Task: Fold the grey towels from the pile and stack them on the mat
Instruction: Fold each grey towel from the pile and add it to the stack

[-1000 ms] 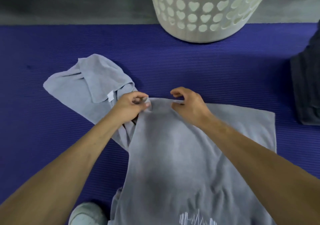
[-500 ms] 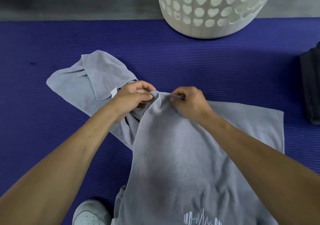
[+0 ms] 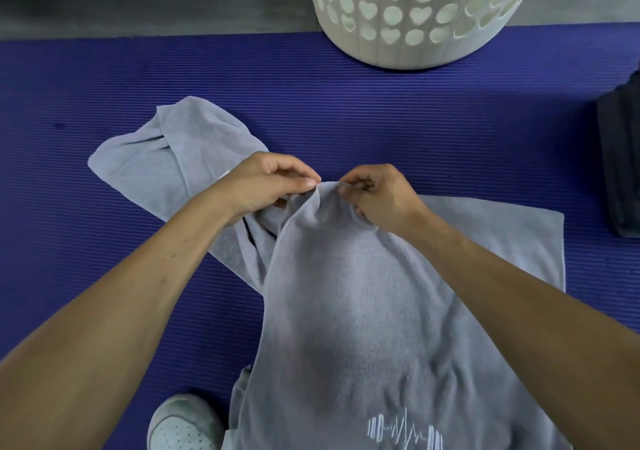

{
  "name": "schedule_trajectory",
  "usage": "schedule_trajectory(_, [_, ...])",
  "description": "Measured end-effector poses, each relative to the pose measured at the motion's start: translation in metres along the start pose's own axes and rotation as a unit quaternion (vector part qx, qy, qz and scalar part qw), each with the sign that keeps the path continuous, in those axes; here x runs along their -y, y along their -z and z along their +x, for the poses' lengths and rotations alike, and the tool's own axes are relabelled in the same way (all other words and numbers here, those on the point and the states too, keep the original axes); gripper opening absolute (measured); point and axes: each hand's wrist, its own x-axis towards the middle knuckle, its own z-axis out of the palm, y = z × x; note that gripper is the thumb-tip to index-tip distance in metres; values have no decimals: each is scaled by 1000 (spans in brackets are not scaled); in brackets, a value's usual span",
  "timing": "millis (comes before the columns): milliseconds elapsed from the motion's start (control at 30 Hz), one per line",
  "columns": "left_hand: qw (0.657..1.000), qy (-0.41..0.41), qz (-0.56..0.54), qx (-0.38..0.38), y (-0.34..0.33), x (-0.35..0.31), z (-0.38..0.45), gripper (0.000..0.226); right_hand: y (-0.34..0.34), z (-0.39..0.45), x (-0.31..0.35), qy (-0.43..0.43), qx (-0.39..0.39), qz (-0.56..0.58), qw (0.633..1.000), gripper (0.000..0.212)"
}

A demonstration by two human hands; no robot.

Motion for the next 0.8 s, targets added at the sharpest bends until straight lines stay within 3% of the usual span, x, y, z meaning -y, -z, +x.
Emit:
schedule_trajectory(167, [999, 13, 29, -41, 8, 5, 4, 5, 2, -1, 1, -8, 20, 16, 1000, 14])
schedule_trajectory(333, [996, -8, -13, -82, 9, 7, -1, 8, 3, -1, 3, -19, 18, 18, 999, 15])
schedule_trajectory(533, [999, 31, -19, -38, 10, 7, -5, 9, 1, 2, 2, -19, 5, 7, 1000, 13])
schedule_trajectory(667, [994, 24, 81, -72, 2, 8, -1, 30, -1, 1, 2, -22, 3, 11, 1000, 15])
schedule_trajectory(800, [994, 27, 33, -105, 4, 15, 0, 14, -1, 1, 2, -21, -2, 15, 1000, 16])
